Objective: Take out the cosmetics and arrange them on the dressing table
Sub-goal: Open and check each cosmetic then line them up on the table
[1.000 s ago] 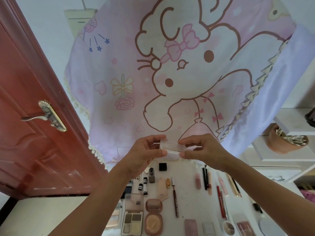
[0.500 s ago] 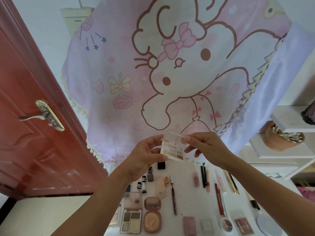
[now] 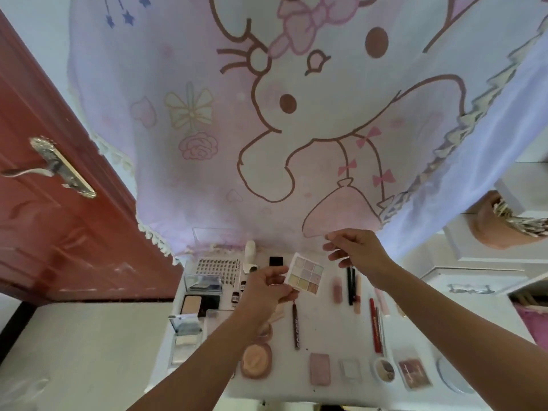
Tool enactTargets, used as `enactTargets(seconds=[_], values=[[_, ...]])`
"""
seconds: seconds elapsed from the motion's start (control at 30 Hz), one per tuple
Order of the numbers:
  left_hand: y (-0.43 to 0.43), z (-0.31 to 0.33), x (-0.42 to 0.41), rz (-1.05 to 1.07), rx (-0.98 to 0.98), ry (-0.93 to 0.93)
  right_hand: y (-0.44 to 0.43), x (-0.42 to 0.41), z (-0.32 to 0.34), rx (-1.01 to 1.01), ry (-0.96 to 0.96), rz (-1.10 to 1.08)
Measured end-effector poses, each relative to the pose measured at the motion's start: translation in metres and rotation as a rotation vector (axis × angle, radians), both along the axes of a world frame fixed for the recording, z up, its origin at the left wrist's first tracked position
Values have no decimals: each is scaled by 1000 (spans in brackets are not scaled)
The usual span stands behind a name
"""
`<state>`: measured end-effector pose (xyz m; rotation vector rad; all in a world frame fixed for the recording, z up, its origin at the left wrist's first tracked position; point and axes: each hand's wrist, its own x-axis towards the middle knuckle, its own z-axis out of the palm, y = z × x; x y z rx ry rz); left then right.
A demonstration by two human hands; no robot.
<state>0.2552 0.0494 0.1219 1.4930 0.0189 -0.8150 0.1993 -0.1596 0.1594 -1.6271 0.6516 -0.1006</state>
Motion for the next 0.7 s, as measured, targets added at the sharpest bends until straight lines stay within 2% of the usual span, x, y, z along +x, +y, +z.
enactTargets(seconds=[0.23, 0.53, 0.63, 0.7], values=[[-44, -67, -7, 99, 164, 177, -29, 33, -79, -40, 179, 69], [-110, -120, 10, 18, 509, -2, -73, 84, -156, -97, 277, 194], [-119, -158, 15, -1, 622, -44, -76, 95, -172, -119, 281, 233], [-127, -141, 17, -16, 682, -61, -76, 100, -180, -114, 286, 261]])
